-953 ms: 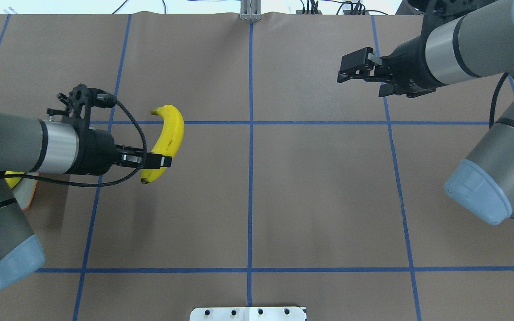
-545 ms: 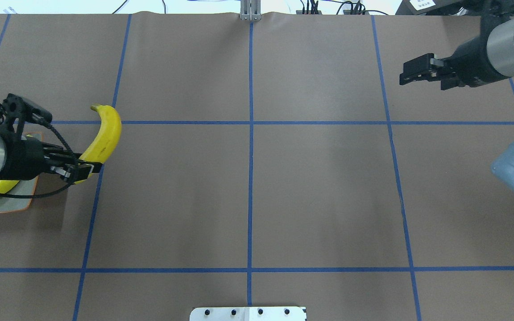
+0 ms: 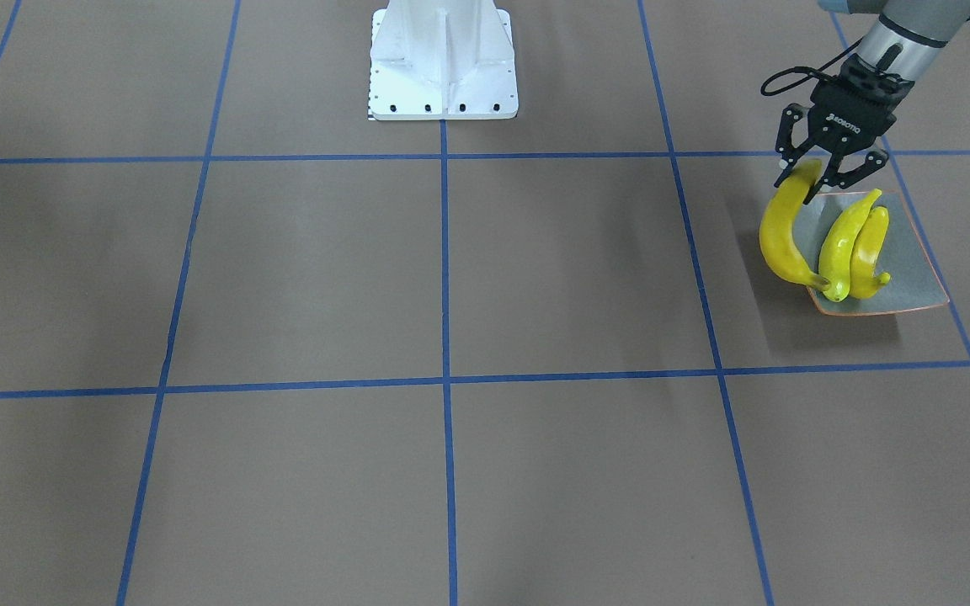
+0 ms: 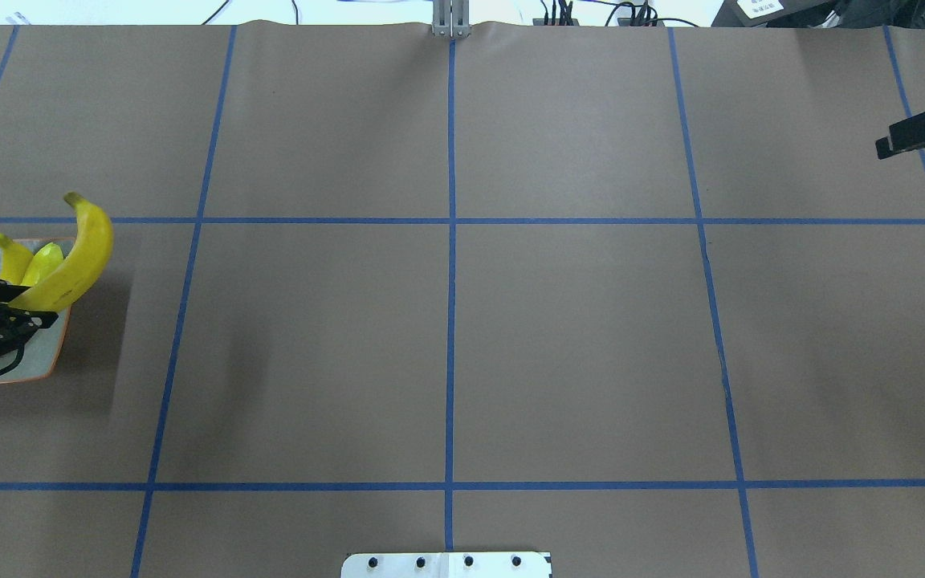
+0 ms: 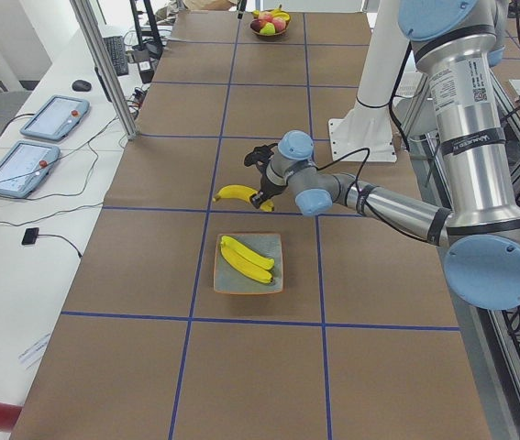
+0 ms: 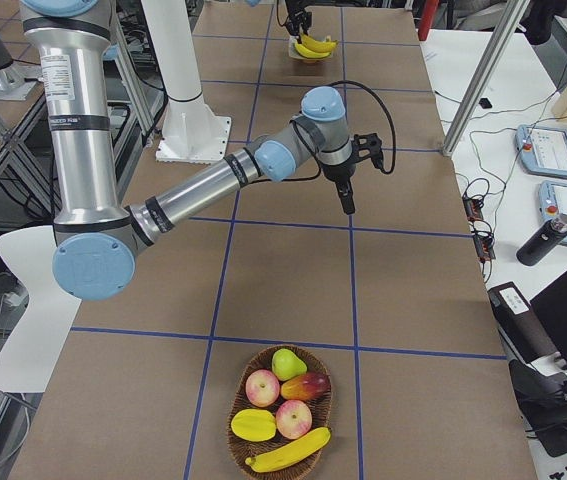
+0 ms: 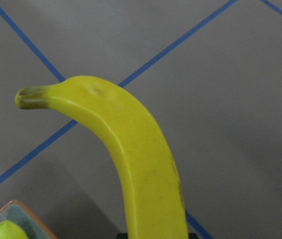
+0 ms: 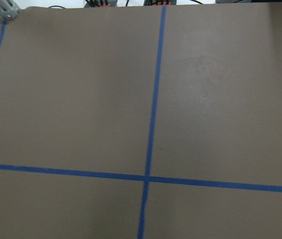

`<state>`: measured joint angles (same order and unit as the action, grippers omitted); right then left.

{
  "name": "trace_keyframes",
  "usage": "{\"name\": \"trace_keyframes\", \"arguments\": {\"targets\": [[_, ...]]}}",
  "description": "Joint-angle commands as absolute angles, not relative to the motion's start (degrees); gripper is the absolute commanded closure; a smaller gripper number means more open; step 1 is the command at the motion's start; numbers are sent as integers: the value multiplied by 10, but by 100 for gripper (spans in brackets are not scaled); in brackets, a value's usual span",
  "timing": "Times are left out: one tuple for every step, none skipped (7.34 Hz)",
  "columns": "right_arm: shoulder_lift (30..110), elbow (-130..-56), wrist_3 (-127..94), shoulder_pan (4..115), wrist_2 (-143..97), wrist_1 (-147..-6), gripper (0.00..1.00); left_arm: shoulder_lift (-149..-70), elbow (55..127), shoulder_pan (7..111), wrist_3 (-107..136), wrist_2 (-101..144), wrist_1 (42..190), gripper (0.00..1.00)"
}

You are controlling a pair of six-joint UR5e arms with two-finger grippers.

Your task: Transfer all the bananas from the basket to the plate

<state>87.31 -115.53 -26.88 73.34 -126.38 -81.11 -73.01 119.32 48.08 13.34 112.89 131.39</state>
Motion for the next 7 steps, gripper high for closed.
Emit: {"name": "trace_keyframes", "arguments": {"targets": [[911,-1100,-84,832,-1328,-809,0,-687,1186,486,63,1126,1314,100],[915,-1069,-3,872,-1336,-814,0,-676,1177,486,50,1104,1313,100],[915,-1042,37,899,-1347,-814,0,-674,1159,485,34,1093,1314,100],[915,-1029,60,910,-1350,-814,0,-673,1147,485,21,1092,1314,100],[915,-1027,61,914,-1352,-814,0,-674,1144,483,19,1092,1313,72],[915,-1027,61,917,-1351,-814,0,-677,1142,483,19,1093,1314,20],[915,-1018,66,924,-1352,-814,0,-678,1143,483,19,1095,1317,0]]}}
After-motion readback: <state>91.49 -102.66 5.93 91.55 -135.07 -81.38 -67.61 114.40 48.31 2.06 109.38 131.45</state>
